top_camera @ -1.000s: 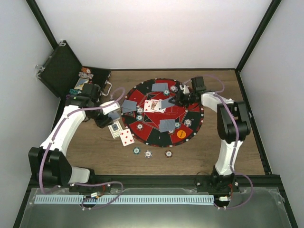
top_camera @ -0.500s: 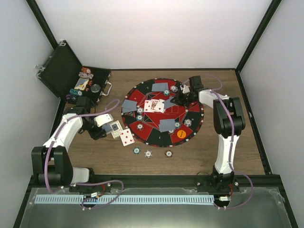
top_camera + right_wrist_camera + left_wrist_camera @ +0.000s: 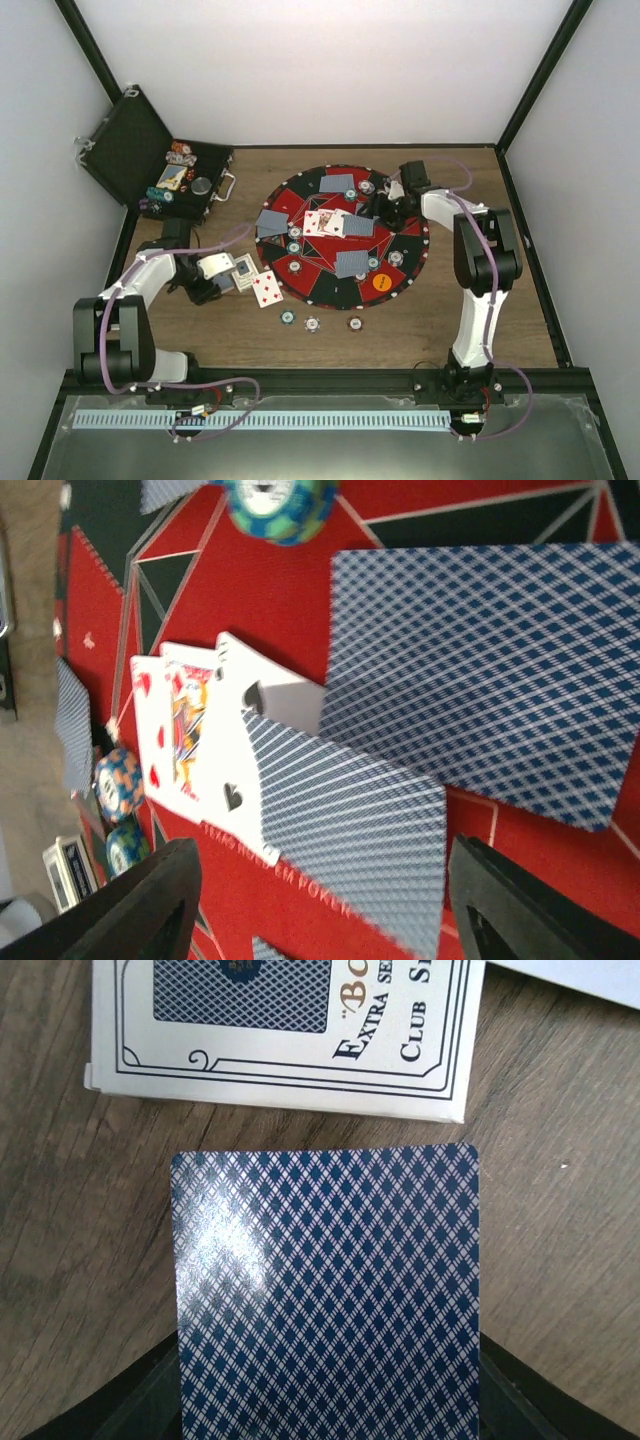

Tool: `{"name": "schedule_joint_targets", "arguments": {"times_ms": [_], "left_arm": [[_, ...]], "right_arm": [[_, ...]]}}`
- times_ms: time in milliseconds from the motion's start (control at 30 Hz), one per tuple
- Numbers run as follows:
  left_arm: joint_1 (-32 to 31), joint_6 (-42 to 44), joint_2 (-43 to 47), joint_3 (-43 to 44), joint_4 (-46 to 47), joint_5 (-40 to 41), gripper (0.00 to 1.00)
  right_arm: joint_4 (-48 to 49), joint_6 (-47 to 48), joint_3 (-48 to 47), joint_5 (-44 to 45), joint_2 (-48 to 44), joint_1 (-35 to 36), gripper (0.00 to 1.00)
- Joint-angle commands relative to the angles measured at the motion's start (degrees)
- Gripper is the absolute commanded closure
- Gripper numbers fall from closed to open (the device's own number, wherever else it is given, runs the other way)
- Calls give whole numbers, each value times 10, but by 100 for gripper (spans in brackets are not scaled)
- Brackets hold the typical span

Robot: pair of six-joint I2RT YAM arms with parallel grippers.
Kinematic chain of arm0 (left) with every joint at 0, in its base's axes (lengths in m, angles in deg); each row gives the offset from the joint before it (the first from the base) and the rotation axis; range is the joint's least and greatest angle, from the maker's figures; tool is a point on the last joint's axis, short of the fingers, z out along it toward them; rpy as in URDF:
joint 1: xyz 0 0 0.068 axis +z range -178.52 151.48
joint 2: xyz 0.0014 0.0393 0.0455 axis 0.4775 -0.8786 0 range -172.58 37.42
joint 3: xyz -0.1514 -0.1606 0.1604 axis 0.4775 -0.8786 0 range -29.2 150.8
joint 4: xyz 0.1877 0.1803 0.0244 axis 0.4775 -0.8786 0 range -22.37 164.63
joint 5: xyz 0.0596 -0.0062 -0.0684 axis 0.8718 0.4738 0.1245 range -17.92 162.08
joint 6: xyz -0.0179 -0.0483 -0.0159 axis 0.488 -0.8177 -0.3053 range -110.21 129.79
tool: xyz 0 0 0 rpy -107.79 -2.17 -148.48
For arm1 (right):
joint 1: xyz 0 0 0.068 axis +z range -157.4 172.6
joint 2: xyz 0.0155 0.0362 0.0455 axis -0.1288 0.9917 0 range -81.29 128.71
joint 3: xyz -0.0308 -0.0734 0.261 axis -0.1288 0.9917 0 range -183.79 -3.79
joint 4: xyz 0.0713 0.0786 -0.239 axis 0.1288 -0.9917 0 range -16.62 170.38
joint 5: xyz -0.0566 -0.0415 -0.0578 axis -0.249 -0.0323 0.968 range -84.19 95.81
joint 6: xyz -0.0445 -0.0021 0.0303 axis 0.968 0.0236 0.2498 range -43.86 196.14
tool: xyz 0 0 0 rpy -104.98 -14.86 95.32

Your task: Distribute texas hold em gaming equipment

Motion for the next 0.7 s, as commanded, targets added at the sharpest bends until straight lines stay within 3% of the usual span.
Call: {"name": "schedule_joint_targets", "arguments": {"times_ms": [0, 67, 233, 400, 667], "left_arm": [[3, 15, -18, -17, 45, -19, 71], [2, 15, -26, -28, 52, -13, 45], [2, 9, -18, -36, 56, -18, 3], [2, 3, -13, -28, 48, -21, 0], [2, -86, 11, 105, -7, -112, 0]], "right_arm": [[-12, 0, 8, 22, -78, 10, 26], [-16, 0, 13, 28, -96, 15, 21], [-37, 12, 19, 48, -140, 23, 13], [-53, 19, 25, 91, -176, 23, 1], [-23, 21, 55, 221, -258, 22, 0]]}}
